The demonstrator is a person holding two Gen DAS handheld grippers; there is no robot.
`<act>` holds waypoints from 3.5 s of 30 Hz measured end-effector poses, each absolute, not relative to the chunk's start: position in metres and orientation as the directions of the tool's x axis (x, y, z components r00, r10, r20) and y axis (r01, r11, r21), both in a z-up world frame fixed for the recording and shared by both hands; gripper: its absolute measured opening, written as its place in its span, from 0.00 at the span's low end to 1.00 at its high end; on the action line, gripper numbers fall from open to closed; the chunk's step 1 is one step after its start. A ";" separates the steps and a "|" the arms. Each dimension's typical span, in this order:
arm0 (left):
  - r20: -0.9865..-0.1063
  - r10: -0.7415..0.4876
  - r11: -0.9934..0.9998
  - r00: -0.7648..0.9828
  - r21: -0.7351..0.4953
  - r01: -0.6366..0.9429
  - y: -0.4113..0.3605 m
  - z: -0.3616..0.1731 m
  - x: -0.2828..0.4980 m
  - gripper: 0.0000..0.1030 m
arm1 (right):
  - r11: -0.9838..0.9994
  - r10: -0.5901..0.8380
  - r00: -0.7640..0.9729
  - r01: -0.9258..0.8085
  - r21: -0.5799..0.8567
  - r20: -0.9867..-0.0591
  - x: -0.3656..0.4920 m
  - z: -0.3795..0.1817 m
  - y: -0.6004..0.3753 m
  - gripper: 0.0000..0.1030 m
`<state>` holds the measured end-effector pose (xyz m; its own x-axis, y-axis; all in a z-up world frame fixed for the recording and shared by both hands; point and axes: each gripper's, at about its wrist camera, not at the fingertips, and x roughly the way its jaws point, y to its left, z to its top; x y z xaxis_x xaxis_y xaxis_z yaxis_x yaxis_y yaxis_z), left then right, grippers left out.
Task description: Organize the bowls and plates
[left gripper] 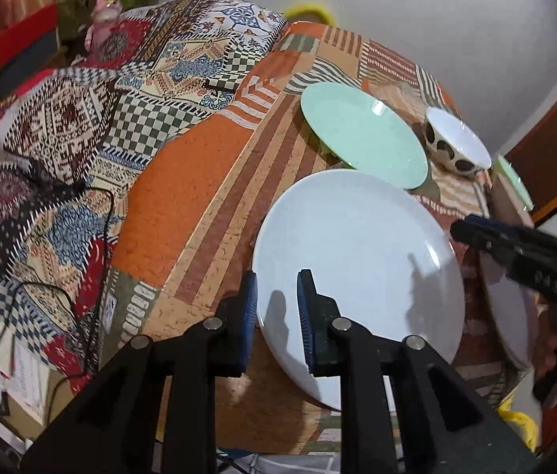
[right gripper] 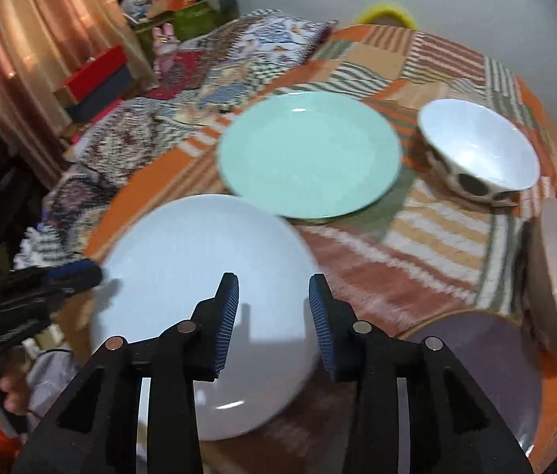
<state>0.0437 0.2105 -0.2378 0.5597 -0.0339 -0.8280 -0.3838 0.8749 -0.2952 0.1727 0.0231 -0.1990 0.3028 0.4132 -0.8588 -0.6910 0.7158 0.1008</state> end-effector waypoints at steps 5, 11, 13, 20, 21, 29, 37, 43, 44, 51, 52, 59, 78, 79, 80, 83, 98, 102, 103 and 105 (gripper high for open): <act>-0.854 -0.048 0.868 0.517 -0.292 -0.401 0.212 -0.252 0.041 0.19 | 0.718 0.364 0.269 -0.691 0.085 -0.891 0.185 -0.212 0.022 0.33; -0.854 -0.102 0.868 0.511 -0.327 -0.374 0.214 -0.261 0.034 0.21 | 0.726 0.348 0.207 -0.677 0.123 -0.914 0.191 -0.227 0.025 0.33; -0.855 -0.126 0.877 0.503 -0.333 -0.347 0.210 -0.264 0.037 0.21 | 0.723 0.352 0.174 -0.674 0.149 -0.920 0.191 -0.232 0.025 0.33; -0.851 -0.145 0.880 0.504 -0.344 -0.327 0.202 -0.267 0.041 0.26 | 0.696 0.360 0.119 -0.695 0.182 -0.926 0.188 -0.238 0.033 0.34; -0.850 -0.147 0.876 0.506 -0.350 -0.332 0.203 -0.268 0.040 0.26 | 0.697 0.358 0.121 -0.694 0.179 -0.926 0.188 -0.238 0.033 0.34; -0.859 -0.106 0.882 0.500 -0.314 -0.353 0.203 -0.260 0.038 0.26 | 0.713 0.405 0.105 -0.658 0.242 -0.908 0.187 -0.230 0.021 0.23; -0.846 -0.084 0.883 0.526 -0.307 -0.354 0.200 -0.241 0.037 0.26 | 0.728 0.442 0.165 -0.640 0.245 -0.882 0.177 -0.213 0.011 0.23; -0.816 -0.069 0.891 0.573 -0.309 -0.333 0.197 -0.215 0.040 0.26 | 0.735 0.472 0.203 -0.629 0.256 -0.858 0.172 -0.198 0.001 0.22; -0.811 -0.067 0.894 0.581 -0.307 -0.326 0.195 -0.211 0.040 0.26 | 0.735 0.476 0.207 -0.627 0.258 -0.854 0.171 -0.196 -0.002 0.22; -0.777 -0.072 0.916 0.625 -0.300 -0.266 0.174 -0.184 0.046 0.26 | 0.754 0.504 0.260 -0.598 0.273 -0.823 0.166 -0.175 -0.030 0.22; -0.774 -0.076 0.918 0.629 -0.300 -0.258 0.170 -0.181 0.048 0.26 | 0.758 0.506 0.269 -0.592 0.273 -0.820 0.166 -0.173 -0.035 0.22; -0.755 -0.111 0.944 0.646 -0.283 -0.169 0.138 -0.166 0.057 0.26 | 0.789 0.503 0.317 -0.548 0.277 -0.804 0.162 -0.161 -0.071 0.22; -0.814 -0.200 0.975 0.545 -0.218 0.032 0.036 -0.182 0.098 0.27 | 0.875 0.454 0.389 -0.365 0.319 -0.801 0.148 -0.170 -0.176 0.23; -0.817 -0.204 0.975 0.539 -0.219 0.038 0.033 -0.184 0.100 0.27 | 0.877 0.452 0.389 -0.356 0.322 -0.802 0.147 -0.172 -0.180 0.23; -0.821 -0.207 0.975 0.532 -0.219 0.043 0.031 -0.186 0.102 0.26 | 0.880 0.449 0.390 -0.348 0.323 -0.804 0.147 -0.173 -0.182 0.23; -0.833 -0.212 0.975 0.512 -0.214 0.056 0.023 -0.192 0.110 0.27 | 0.885 0.444 0.385 -0.329 0.329 -0.809 0.146 -0.179 -0.190 0.23; -0.861 -0.246 0.968 0.446 -0.240 0.070 0.012 -0.215 0.132 0.30 | 0.909 0.408 0.393 -0.260 0.326 -0.824 0.148 -0.194 -0.209 0.23; -0.865 -0.253 0.966 0.433 -0.251 0.063 0.013 -0.219 0.136 0.31 | 0.915 0.393 0.404 -0.261 0.308 -0.826 0.150 -0.193 -0.207 0.23; -0.867 -0.255 0.965 0.429 -0.254 0.059 0.013 -0.220 0.138 0.31 | 0.919 0.384 0.409 -0.261 0.297 -0.828 0.149 -0.193 -0.205 0.23; -0.868 -0.259 0.964 0.425 -0.262 0.053 0.014 -0.222 0.141 0.31 | 0.923 0.373 0.416 -0.261 0.284 -0.829 0.150 -0.193 -0.204 0.23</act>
<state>0.1406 0.0139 -0.2224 0.4245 -0.2592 -0.8675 0.0528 0.9636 -0.2621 0.1500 -0.2037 -0.1932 0.4162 0.3727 -0.8294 -0.2610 0.9227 0.2837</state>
